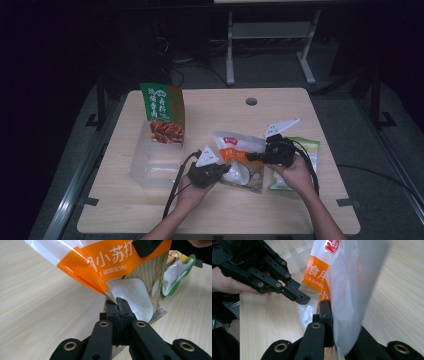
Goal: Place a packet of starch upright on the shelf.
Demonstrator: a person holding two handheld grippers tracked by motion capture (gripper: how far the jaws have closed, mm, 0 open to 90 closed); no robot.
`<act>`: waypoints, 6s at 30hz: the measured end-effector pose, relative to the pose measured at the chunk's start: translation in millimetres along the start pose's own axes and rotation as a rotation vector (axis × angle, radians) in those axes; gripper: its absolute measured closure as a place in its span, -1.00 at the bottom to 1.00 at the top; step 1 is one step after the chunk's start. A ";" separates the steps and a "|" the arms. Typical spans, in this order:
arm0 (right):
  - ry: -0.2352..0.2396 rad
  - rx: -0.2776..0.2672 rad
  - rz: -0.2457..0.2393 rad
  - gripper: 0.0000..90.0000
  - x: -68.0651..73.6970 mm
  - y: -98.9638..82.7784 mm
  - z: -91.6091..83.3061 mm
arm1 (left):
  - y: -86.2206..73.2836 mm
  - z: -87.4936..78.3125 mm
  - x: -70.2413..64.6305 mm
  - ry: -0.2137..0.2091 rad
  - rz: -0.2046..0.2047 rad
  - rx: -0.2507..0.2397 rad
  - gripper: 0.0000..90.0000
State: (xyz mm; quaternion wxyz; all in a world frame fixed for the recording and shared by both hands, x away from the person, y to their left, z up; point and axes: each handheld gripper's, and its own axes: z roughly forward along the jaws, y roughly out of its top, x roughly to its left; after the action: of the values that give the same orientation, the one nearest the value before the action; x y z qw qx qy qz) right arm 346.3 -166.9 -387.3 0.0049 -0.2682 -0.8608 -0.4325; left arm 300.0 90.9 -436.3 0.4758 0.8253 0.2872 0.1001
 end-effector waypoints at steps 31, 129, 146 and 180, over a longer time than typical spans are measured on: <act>-0.003 -0.083 -0.029 1.00 11.4 19.5 -15.2 | -21.5 -44.2 -12.1 -0.056 0.021 0.029 0.47; 0.248 -0.072 -0.118 0.92 52.3 179.7 182.6 | -28.9 -61.4 -23.9 -0.108 0.075 -0.048 0.24; 0.218 -0.029 -0.162 0.98 50.6 170.2 175.0 | -28.9 -59.9 -23.9 -0.100 0.078 -0.037 0.21; 0.084 -0.028 -0.076 0.13 17.9 115.6 75.1 | -29.4 -49.1 -26.5 -0.085 0.081 0.000 0.05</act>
State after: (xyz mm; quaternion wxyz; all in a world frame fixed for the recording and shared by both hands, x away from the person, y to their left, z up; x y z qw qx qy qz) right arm 401.6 -46.9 -344.2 0.0208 -0.2170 -0.8632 -0.4554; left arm 245.7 122.8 -432.3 0.4830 0.8398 0.2331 0.0843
